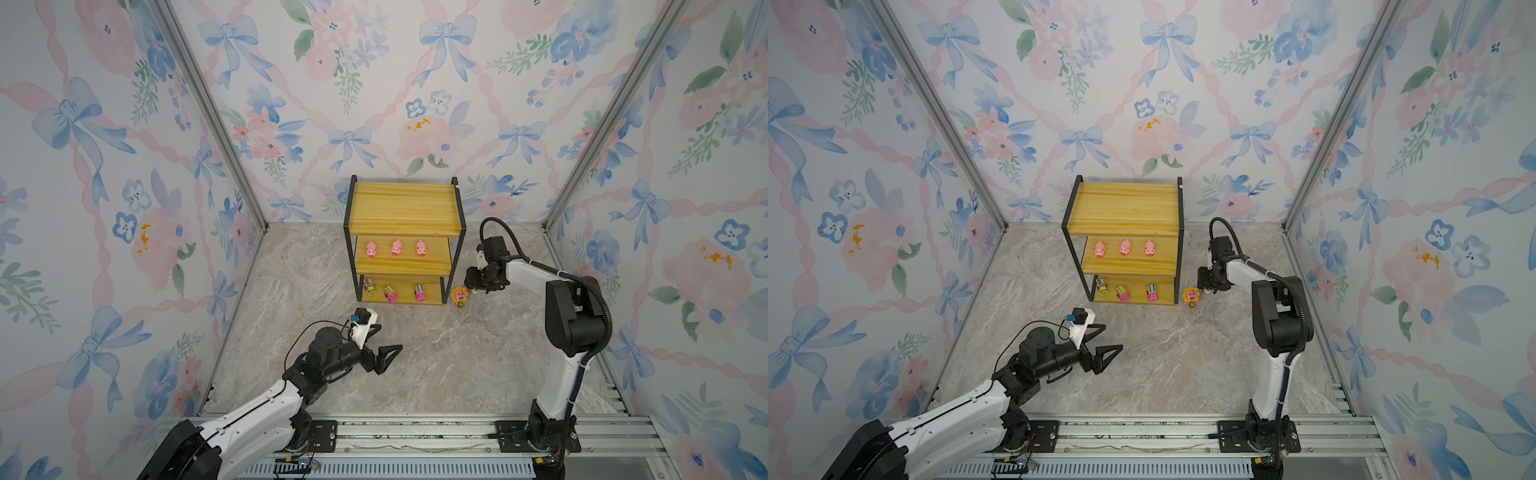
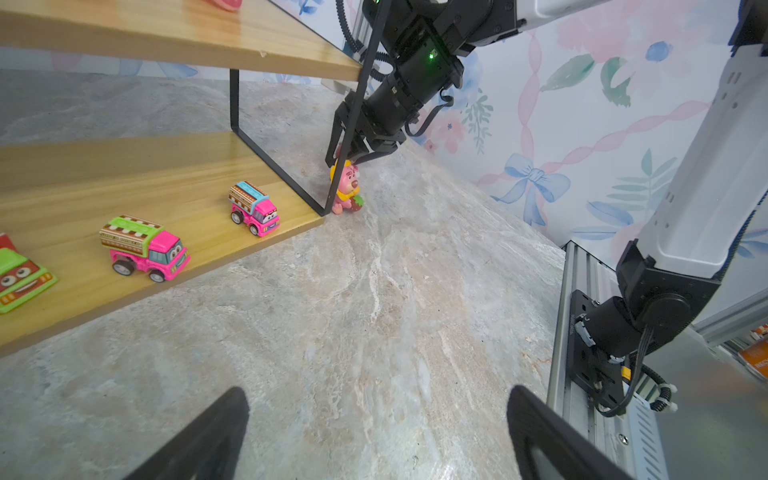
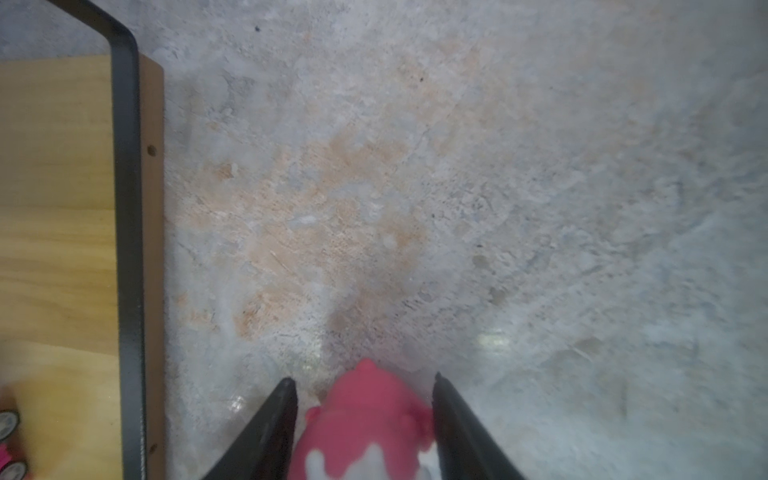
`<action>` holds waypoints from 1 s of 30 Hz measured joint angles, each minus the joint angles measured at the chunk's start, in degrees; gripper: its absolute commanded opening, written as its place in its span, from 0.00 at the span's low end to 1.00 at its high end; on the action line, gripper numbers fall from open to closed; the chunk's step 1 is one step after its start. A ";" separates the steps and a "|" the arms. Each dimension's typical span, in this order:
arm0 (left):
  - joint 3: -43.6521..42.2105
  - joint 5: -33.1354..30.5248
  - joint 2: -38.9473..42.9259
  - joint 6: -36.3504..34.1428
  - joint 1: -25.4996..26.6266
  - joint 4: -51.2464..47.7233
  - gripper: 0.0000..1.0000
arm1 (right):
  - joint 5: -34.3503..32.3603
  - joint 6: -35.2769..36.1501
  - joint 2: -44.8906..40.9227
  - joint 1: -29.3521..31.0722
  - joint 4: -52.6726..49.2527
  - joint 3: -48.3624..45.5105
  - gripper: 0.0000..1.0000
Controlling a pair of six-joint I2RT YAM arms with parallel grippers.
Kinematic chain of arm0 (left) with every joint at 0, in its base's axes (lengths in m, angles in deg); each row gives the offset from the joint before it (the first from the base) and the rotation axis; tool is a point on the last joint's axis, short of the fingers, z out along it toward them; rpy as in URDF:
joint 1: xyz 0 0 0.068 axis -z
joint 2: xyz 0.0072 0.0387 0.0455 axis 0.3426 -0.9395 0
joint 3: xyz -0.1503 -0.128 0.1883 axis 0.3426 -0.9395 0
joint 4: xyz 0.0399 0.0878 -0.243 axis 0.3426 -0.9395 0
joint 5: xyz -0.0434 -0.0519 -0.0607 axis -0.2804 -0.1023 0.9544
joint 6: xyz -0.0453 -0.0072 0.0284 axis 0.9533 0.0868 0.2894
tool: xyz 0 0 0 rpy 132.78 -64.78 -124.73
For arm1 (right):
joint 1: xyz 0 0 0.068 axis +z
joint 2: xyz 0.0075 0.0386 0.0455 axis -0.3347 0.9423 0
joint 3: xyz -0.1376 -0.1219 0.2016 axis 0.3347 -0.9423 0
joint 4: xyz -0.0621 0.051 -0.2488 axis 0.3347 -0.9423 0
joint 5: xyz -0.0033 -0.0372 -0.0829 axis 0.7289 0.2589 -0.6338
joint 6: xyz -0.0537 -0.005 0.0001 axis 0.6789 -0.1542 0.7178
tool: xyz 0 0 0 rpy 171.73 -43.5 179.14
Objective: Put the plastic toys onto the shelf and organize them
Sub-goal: 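Lower the right gripper onto the pink strawberry figure and close on it, then lift the strawberry figure and carry it above the top shelf board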
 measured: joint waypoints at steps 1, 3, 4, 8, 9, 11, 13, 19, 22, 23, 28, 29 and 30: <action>0.00 0.00 0.00 0.00 0.00 -0.02 0.98 | -0.02 -0.04 0.02 0.02 -0.09 0.04 0.45; 0.00 0.00 0.00 0.00 0.00 0.00 0.98 | -0.07 -0.02 0.07 0.02 -0.42 0.33 0.41; 0.00 0.00 0.00 0.00 0.00 0.00 0.98 | -0.02 -0.02 0.09 0.02 -0.50 0.42 0.39; 0.00 0.00 0.00 0.00 0.00 -0.02 0.98 | -0.20 0.11 0.09 0.02 -0.83 0.44 0.33; 0.00 0.00 0.00 0.00 0.00 0.00 0.98 | -0.20 0.11 0.09 0.00 -0.83 0.44 0.32; 0.00 -0.02 0.00 0.00 0.00 0.00 0.98 | -0.20 0.11 0.09 0.00 -0.83 0.44 0.31; 0.00 -0.02 0.00 0.00 0.00 0.00 0.98 | -0.20 0.11 0.09 0.00 -0.85 0.44 0.30; -0.02 -0.02 0.00 0.00 0.00 0.00 0.98 | -0.42 0.57 -1.64 0.04 -4.02 0.52 0.28; -0.02 -0.02 -0.13 -0.02 0.00 0.02 0.98 | -0.96 1.40 -5.22 0.28 -8.41 1.92 0.28; -0.02 -0.02 -0.31 -0.02 0.00 0.00 0.98 | -1.03 1.75 -6.86 0.39 -10.01 3.21 0.28; -0.02 0.00 -1.44 -0.02 0.00 0.00 0.98 | -1.25 2.82 -15.69 0.70 -15.78 11.54 0.27; -0.02 -0.02 -1.60 -0.02 0.00 -0.04 0.98 | -1.25 2.95 -17.68 0.76 -16.90 13.55 0.27; -0.02 0.00 -1.68 -0.02 0.00 -0.04 0.98 | -1.29 3.13 -19.71 0.90 -17.97 15.52 0.27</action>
